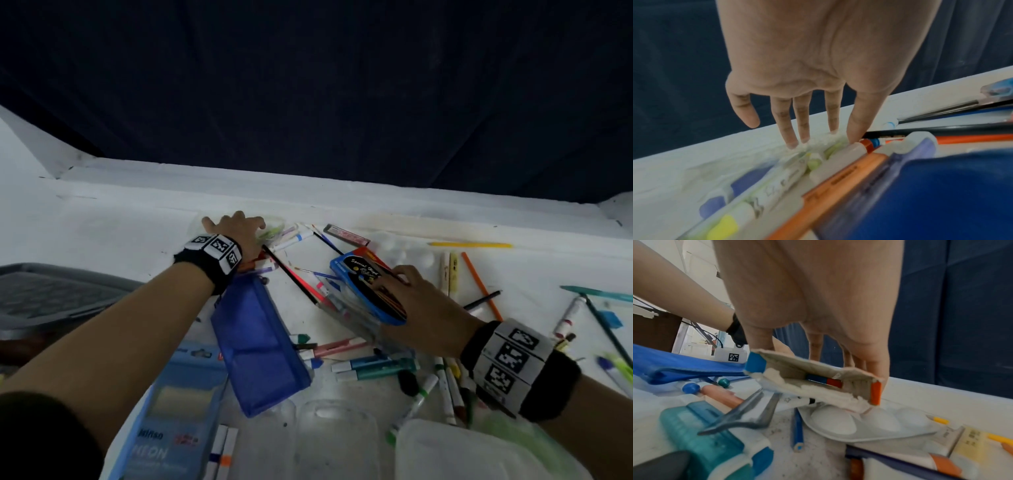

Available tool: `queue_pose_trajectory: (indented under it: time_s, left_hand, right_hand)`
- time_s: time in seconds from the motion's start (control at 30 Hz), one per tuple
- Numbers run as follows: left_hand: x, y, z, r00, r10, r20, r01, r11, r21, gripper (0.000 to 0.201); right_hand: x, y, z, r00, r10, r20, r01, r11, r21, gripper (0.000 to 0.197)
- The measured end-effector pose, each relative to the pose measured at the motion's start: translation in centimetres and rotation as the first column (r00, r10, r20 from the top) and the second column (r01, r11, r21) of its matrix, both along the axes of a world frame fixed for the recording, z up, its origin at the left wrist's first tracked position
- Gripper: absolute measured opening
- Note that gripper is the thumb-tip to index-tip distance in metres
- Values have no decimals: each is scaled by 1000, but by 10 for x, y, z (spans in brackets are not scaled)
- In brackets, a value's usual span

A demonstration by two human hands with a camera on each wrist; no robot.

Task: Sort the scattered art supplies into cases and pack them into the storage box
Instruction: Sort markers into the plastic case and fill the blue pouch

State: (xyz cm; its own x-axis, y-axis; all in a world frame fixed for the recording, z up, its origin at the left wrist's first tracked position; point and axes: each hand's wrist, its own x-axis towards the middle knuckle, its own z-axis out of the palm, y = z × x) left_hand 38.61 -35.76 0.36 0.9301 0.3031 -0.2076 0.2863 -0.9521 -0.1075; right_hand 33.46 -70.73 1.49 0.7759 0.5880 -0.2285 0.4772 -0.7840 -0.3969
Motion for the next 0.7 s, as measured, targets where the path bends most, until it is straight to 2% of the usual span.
queue_pose_trajectory:
  time_s: [0.1,0.2,0.27,0.37,0.43,0.53,0.6,0.7]
  left_hand:
    - [6,1,2,1000,-23,3,23,999,39,35]
    - [8,2,3,997,-55,51,51,996,79,9]
    - [6,1,5,991,-78,110,67,993,96,7]
    - [-2,-3,15,963,-102,248,87,994,73,16]
    - [-12,-6,26,921,-98,377,104,995,4,15]
    - [-35,-16,47,819,-95,566,190,975,-111,9]
    - [-58,-28,61,736,-129,664,284,950,-131,6]
    - [-104,-46,74,639,-214,739,423,900,-105,7]
  right_hand:
    - [-3,4,4,999,-32,-2,32,999,-36,77]
    - [-6,6,11,993,-114,-6,114,993,-21,83]
    - [-8,5,15,987,-156,-29,157,987,29,78]
    - [-14,0,24,976,-212,-52,217,968,126,67]
    - [-22,-4,32,969,-243,-51,248,947,202,61]
    - [-36,-10,43,954,-298,-16,288,905,313,58]
    - [-46,-15,49,939,-345,0,319,866,386,59]
    - [-63,-26,57,914,-406,14,355,815,458,57]
